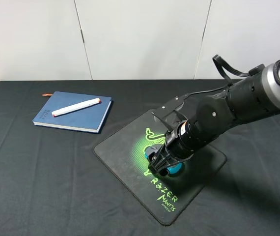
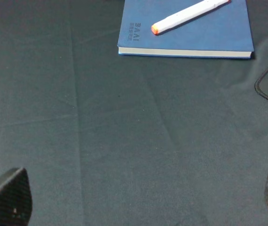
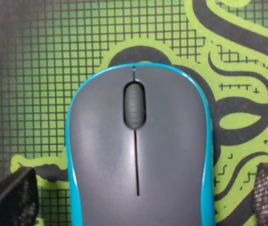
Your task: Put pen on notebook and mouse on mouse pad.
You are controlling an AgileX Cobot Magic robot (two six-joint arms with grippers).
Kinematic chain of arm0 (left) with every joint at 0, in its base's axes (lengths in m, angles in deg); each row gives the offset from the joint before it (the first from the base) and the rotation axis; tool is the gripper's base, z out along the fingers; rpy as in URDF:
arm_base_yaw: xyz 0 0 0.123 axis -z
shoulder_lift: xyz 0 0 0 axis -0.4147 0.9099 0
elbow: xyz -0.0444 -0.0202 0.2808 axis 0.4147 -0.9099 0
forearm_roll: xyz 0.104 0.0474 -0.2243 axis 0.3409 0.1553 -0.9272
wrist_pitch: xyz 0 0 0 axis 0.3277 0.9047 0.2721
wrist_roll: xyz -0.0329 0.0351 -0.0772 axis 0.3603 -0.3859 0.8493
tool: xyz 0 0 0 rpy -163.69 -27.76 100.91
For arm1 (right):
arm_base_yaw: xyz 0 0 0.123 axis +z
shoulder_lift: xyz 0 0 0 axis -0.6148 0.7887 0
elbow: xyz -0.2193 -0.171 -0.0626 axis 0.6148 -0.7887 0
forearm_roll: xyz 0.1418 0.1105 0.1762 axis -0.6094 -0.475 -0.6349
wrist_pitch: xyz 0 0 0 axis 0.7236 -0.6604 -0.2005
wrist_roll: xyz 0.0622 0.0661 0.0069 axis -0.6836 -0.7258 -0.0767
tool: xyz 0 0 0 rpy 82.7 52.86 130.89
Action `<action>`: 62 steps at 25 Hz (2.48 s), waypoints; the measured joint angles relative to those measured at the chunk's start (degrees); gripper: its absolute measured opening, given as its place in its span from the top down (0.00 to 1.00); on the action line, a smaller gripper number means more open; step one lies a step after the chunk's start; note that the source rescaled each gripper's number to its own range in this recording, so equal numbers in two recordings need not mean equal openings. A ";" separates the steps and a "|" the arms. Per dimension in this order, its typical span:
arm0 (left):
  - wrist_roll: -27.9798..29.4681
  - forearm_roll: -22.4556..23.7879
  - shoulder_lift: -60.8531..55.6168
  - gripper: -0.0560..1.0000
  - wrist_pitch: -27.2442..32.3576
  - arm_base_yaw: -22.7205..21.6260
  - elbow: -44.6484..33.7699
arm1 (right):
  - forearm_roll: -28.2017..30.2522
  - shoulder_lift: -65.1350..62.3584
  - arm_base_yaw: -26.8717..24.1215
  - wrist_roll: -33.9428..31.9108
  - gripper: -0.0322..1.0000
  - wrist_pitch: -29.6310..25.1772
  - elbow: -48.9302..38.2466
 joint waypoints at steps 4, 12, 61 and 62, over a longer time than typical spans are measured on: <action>0.00 0.00 0.00 0.02 0.00 0.00 0.00 | 0.00 0.00 0.00 -0.16 0.00 -0.20 0.00; 0.00 0.00 0.00 0.02 0.00 0.00 0.00 | 0.00 -4.18 0.00 -0.16 0.00 -4.26 -0.02; 0.00 0.00 0.00 0.02 0.00 0.00 0.00 | 8.51 -75.23 0.19 -7.80 0.00 -60.08 5.61; 0.00 0.00 0.00 0.02 0.00 0.00 0.00 | 8.58 -75.95 0.00 -8.28 0.00 -60.08 5.61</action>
